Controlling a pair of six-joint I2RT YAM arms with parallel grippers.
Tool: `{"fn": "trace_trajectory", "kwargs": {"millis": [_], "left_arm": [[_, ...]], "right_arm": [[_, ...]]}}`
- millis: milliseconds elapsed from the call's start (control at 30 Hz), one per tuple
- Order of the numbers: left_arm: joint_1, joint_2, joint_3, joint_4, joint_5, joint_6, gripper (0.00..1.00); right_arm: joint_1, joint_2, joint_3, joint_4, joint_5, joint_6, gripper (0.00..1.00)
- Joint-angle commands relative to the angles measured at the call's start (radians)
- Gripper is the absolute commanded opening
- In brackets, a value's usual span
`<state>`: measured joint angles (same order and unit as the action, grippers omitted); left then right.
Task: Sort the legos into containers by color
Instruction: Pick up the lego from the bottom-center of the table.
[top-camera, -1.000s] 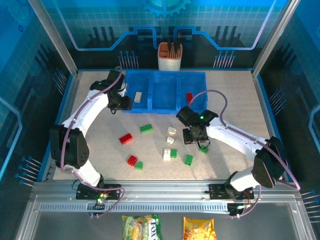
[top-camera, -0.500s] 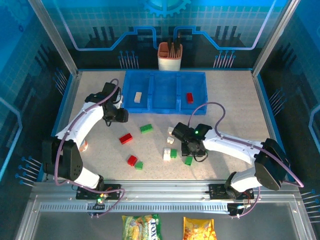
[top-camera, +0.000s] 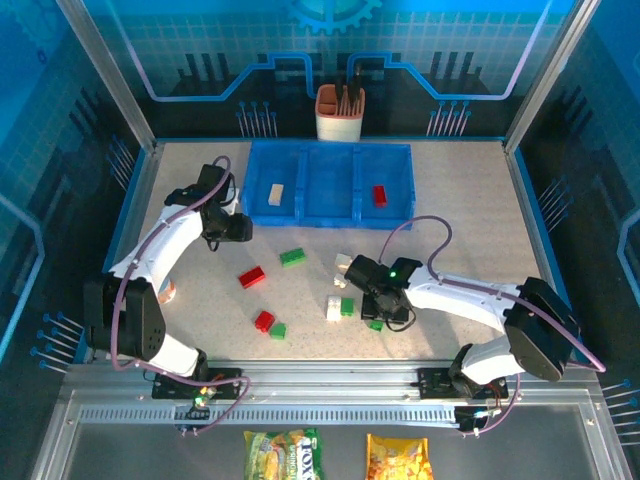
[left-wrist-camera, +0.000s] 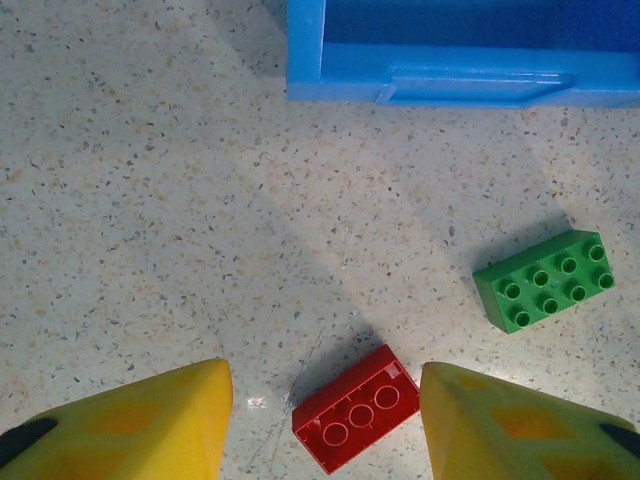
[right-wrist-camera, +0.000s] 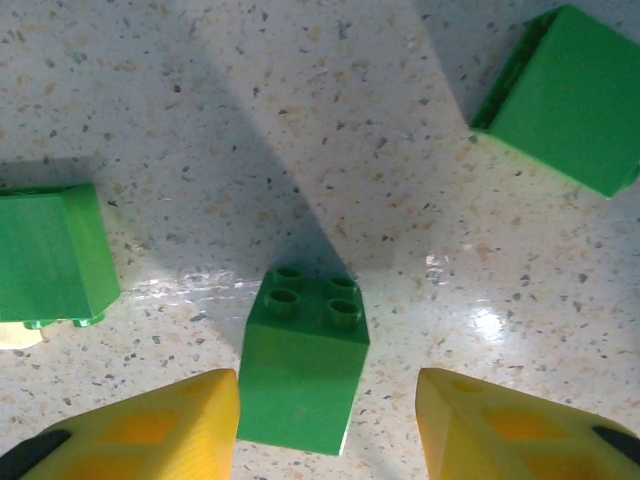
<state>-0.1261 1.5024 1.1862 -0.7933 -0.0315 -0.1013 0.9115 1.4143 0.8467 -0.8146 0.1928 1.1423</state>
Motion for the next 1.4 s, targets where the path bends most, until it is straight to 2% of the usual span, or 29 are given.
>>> {"fn": "trace_trajectory", "kwargs": {"millis": [0, 900, 1367], "left_arm": [[0.010, -0.008, -0.012, 0.010, 0.028, 0.009, 0.53], [0.010, -0.010, -0.019, 0.011, 0.050, 0.009, 0.53], [0.010, -0.008, -0.025, 0.013, 0.053, 0.008, 0.53]], "right_arm": [[0.022, 0.028, -0.011, 0.038, -0.025, 0.032, 0.52], [0.035, 0.084, -0.041, 0.079, -0.022, 0.047, 0.51], [0.036, 0.167, -0.029, 0.126, -0.044, 0.033, 0.50]]}}
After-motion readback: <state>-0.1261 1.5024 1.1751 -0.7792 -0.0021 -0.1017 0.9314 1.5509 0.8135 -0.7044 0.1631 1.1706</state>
